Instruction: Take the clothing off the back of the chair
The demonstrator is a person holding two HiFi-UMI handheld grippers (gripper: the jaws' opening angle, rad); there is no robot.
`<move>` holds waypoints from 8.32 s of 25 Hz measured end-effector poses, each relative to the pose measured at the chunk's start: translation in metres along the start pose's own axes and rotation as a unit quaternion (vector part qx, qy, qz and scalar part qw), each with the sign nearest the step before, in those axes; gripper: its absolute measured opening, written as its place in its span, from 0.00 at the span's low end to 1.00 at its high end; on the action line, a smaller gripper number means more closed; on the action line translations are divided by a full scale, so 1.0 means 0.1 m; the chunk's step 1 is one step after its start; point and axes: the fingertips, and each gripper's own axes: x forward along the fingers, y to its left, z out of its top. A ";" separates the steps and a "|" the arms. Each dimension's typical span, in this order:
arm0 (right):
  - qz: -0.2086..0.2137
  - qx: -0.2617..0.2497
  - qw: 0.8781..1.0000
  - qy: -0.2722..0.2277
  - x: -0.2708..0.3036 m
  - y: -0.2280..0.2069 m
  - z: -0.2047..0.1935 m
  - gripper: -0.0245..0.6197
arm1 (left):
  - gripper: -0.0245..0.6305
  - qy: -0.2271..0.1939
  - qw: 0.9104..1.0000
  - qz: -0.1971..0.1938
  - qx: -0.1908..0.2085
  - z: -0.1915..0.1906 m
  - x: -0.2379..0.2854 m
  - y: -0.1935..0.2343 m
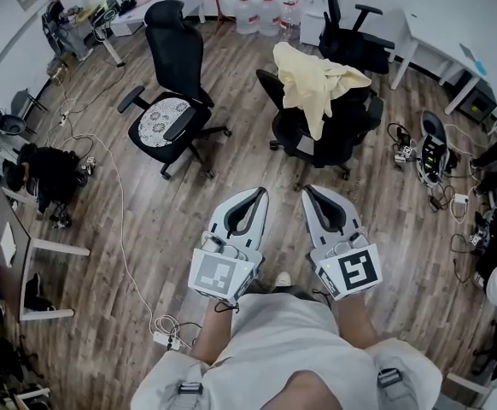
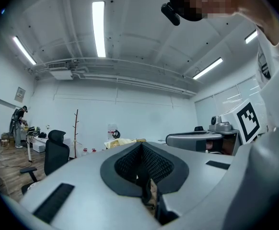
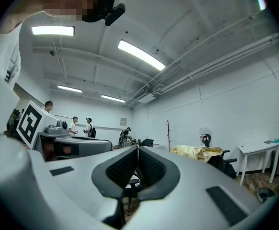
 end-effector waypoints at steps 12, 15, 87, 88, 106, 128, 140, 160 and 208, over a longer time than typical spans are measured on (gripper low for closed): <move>-0.061 0.001 0.998 0.003 0.32 -0.11 -0.08 0.07 | 0.07 0.004 0.999 -0.054 0.004 -0.07 0.23 0.34; -0.077 0.000 0.997 0.006 0.44 -0.12 -0.08 0.07 | 0.07 0.004 0.998 -0.070 0.001 -0.07 0.29 0.48; -0.161 0.021 0.986 0.044 1.46 -1.64 -0.50 0.07 | 0.07 0.041 0.990 -0.135 0.008 -0.34 2.18 1.21; -0.162 0.023 0.985 0.046 1.45 -1.67 -0.51 0.07 | 0.07 0.042 0.990 -0.134 0.008 -0.35 2.20 1.20; -0.228 0.037 0.970 0.071 1.54 -1.87 -0.63 0.07 | 0.07 0.051 0.980 -0.191 0.005 -0.46 2.51 1.27; -0.258 0.036 0.961 0.095 1.66 -1.96 -0.75 0.07 | 0.07 0.067 0.972 -0.224 -0.009 -0.60 2.70 1.36; -0.259 0.037 0.960 0.103 1.66 -2.02 -0.80 0.08 | 0.10 0.079 0.972 -0.219 -0.001 -0.67 2.77 1.37; -0.265 0.041 0.957 0.113 1.61 -2.11 -0.88 0.25 | 0.21 0.088 0.973 -0.215 -0.002 -0.72 2.84 1.37; -0.237 0.074 0.957 0.152 1.90 -2.39 -1.17 0.46 | 0.48 0.122 0.970 -0.211 0.000 -0.97 3.30 1.39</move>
